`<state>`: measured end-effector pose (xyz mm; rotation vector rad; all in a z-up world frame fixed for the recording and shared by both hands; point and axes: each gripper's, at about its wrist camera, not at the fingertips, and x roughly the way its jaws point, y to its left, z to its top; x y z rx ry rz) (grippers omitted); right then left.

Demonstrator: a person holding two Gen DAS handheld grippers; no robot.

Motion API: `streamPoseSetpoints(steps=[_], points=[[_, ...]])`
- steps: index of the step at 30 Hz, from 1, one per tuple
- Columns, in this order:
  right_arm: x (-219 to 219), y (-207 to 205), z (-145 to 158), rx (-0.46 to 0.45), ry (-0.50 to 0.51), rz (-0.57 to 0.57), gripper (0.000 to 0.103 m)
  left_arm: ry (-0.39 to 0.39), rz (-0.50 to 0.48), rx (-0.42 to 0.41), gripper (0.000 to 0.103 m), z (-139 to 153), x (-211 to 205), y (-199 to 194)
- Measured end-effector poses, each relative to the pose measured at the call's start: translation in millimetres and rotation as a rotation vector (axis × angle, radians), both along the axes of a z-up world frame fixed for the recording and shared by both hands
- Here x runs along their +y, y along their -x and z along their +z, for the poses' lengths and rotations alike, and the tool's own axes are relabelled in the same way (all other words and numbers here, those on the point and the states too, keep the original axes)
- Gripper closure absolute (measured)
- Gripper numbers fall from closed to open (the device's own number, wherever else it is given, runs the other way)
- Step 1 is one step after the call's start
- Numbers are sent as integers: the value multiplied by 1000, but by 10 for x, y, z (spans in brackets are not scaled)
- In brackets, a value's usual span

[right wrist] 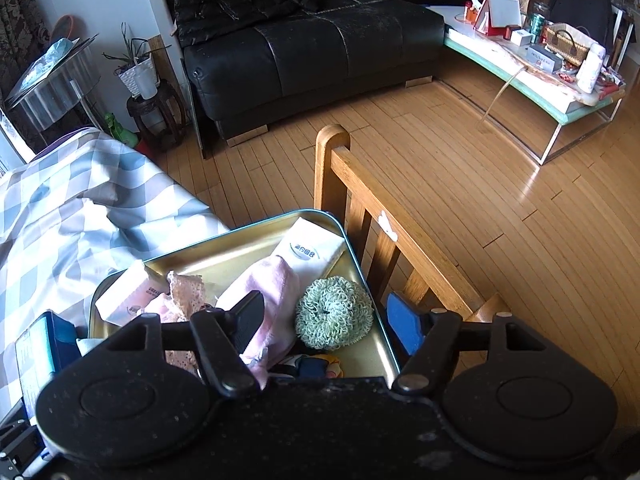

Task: Organize soft objects
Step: 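Open the right gripper over the tray while the left lowers the yellow towel inside, then open the left gripper to release the yellow towel and withdraw both grippers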

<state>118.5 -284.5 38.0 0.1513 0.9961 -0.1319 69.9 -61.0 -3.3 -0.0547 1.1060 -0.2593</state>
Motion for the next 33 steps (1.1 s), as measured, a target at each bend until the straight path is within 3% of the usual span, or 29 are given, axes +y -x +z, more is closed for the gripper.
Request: streamPoseSetpoints(steps=[11,23,28,33], points=[[118,134,163,-120,44,37,24,-71,33,-48,37,118,-7,134],[287,430,373,-302,124,38,14,-69,72,-81,33,247,98,258],[278,529,358,-317,104,34,5,-71,83,-81,32,248,129,288],[442,693,241,-312,180,65,0,-72,87,-75,32,229,140,329]])
